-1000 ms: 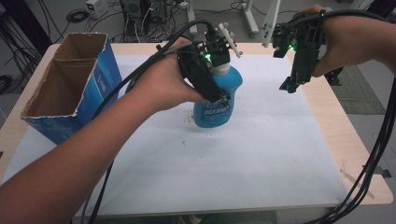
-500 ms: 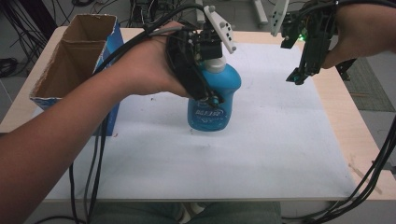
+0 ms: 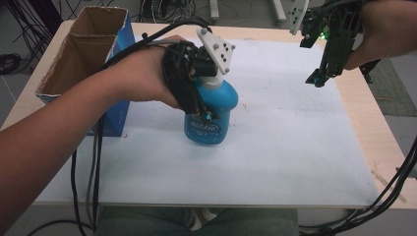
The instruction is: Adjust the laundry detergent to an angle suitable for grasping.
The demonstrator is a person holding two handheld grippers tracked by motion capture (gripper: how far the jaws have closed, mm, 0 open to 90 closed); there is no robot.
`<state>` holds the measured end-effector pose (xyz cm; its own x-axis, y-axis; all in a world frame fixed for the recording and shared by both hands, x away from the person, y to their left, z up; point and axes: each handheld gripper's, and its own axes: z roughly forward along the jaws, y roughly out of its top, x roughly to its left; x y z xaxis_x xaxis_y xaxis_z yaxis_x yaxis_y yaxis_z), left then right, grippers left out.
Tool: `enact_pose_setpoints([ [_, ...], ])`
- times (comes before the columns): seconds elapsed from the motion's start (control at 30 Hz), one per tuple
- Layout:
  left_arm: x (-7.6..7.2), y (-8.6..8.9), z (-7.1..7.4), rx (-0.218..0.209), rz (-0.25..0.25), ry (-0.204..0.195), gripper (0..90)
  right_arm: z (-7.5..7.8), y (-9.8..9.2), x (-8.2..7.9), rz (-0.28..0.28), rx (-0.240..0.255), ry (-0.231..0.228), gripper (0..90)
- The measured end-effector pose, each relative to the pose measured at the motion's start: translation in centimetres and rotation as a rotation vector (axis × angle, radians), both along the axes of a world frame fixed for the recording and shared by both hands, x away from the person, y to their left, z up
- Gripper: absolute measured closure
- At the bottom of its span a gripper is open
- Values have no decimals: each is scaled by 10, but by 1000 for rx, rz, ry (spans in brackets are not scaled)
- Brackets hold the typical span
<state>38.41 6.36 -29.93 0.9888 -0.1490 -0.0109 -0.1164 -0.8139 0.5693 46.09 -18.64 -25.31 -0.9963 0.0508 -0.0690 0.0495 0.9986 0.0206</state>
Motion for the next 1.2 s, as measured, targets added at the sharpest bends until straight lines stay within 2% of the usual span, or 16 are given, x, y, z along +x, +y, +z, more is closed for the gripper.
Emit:
enact_pose_setpoints([
  [0.23, 1, 6, -8, -25, -68, -19, 437, -1, 2, 0, 4, 1, -1, 13],
  [0.33, 3, 6, -13, -41, -86, -5, 436, -2, 3, 0, 2, -2, 1, 13],
  [0.6, 3, 4, -21, -36, -135, -1, 436, -2, 2, 0, -3, -5, 1, 12],
  [0.9, 2, 6, -26, -46, -153, -2, 436, -5, 1, 1, -4, -3, 7, 12],
  [1.1, -2, 7, -32, -57, -158, 13, 436, -7, 1, 2, 2, 0, 10, 12],
  [1.17, -3, 7, -33, -62, -161, 9, 435, -7, 1, 2, 0, 0, 9, 13],
  [1.2, -2, 7, -32, -53, -174, -6, 435, -7, 1, 2, -1, 0, 10, 12],
])
